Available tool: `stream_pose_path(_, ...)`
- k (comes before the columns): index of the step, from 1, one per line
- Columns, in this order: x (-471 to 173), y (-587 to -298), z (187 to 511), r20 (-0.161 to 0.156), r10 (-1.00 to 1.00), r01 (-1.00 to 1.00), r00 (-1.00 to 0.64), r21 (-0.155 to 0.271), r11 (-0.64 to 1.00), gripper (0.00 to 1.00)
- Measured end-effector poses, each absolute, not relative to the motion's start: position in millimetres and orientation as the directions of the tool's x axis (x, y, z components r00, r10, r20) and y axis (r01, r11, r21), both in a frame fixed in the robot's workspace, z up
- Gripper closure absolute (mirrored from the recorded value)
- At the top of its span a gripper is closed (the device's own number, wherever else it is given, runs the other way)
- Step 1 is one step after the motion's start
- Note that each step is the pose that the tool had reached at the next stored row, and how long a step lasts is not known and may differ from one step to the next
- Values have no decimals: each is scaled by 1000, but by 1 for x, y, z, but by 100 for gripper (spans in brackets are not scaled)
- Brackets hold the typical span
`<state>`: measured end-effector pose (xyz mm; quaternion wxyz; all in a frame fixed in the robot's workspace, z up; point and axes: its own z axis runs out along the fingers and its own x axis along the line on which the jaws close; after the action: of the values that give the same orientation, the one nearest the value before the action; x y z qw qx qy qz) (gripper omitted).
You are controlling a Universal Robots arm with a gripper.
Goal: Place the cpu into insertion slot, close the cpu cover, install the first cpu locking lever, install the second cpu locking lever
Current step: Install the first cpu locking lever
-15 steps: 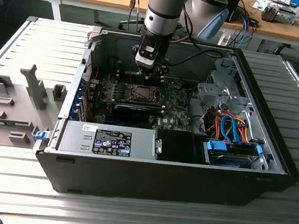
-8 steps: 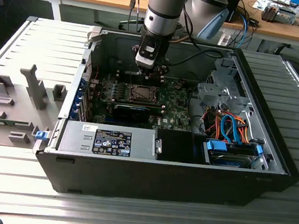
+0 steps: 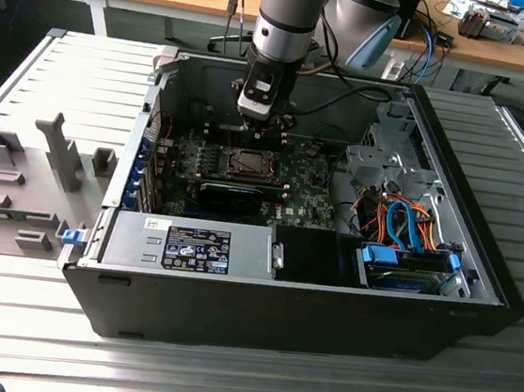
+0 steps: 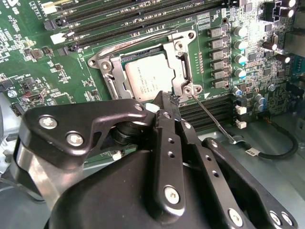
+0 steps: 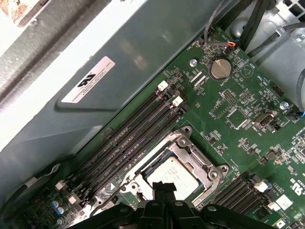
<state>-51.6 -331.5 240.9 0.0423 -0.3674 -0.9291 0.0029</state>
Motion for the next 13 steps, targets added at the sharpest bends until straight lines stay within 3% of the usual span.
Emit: stream_pose_path(13, -52, -332, 241, 77, 678, 677, -731, -36, 735, 89)
